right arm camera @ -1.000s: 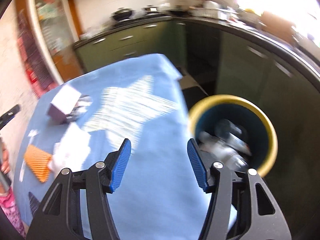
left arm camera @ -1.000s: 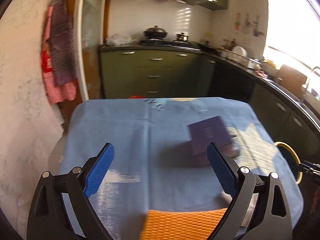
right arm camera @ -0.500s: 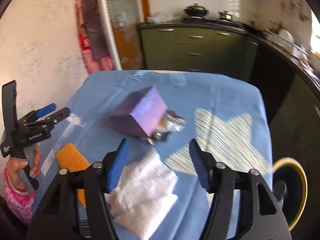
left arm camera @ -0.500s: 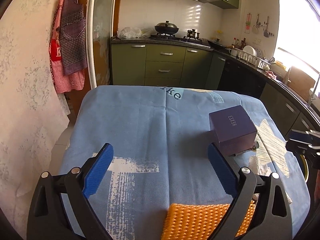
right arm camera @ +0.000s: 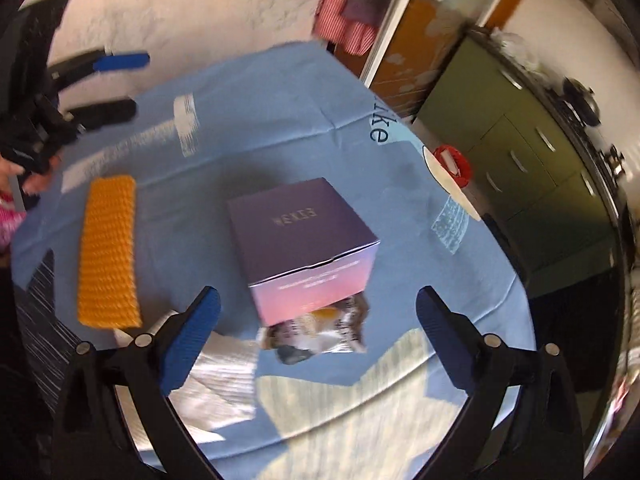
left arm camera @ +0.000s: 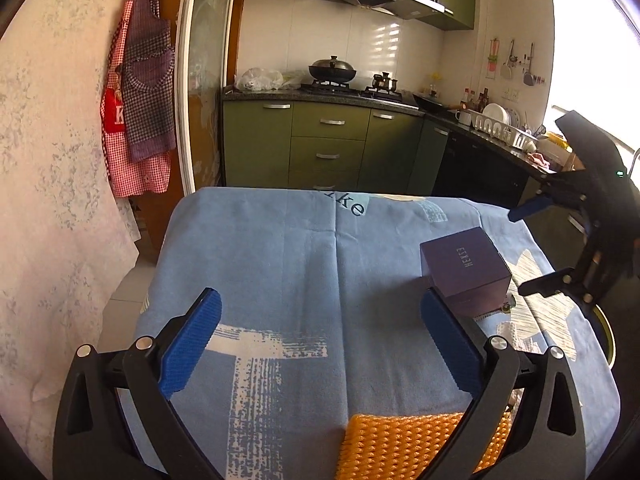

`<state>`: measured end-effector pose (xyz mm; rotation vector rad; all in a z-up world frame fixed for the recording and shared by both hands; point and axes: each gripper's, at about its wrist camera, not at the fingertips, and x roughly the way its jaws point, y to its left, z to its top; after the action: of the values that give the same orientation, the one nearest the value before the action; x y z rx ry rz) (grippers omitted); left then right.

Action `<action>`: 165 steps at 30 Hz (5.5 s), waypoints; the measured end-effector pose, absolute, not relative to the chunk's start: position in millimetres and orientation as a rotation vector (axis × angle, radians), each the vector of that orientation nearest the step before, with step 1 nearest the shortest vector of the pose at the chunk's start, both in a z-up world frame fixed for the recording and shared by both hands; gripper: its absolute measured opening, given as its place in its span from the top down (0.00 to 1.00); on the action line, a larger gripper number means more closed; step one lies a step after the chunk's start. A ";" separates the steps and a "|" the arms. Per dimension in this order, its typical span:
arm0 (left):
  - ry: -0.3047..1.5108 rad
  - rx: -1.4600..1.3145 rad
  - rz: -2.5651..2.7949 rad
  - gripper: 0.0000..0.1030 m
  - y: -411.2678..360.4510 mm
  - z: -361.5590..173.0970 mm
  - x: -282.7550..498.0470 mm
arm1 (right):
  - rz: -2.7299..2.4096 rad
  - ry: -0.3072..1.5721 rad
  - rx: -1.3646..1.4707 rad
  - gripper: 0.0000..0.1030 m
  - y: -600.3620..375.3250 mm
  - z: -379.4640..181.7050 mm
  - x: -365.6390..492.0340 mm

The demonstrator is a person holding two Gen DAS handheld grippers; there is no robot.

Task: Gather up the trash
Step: 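Grasp the purple HEXZE box with the right tool and lift it, then carry the purple box over the bin and open the right tool, then grasp the silver snack wrapper with the left tool, then carry the snack wrapper over the bin and open the left tool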

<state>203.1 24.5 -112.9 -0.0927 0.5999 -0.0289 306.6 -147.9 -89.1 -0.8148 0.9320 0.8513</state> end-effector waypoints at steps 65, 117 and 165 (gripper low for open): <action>0.605 -0.028 -0.196 0.05 -18.4 -119.5 194.6 | -0.094 1.148 -0.169 0.23 -498.4 -126.4 187.7; 1.359 0.154 -0.332 0.52 -203.6 -172.0 362.7 | 0.009 0.967 0.167 0.16 -422.4 -148.8 92.6; 1.173 0.428 -0.801 0.37 -527.6 -134.9 264.2 | -0.208 0.881 0.356 0.16 -519.7 -147.2 6.0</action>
<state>264.2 -527.6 -134.9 0.4280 1.1730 -0.8009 6.0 -519.7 -147.2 0.3562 0.8811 -0.2077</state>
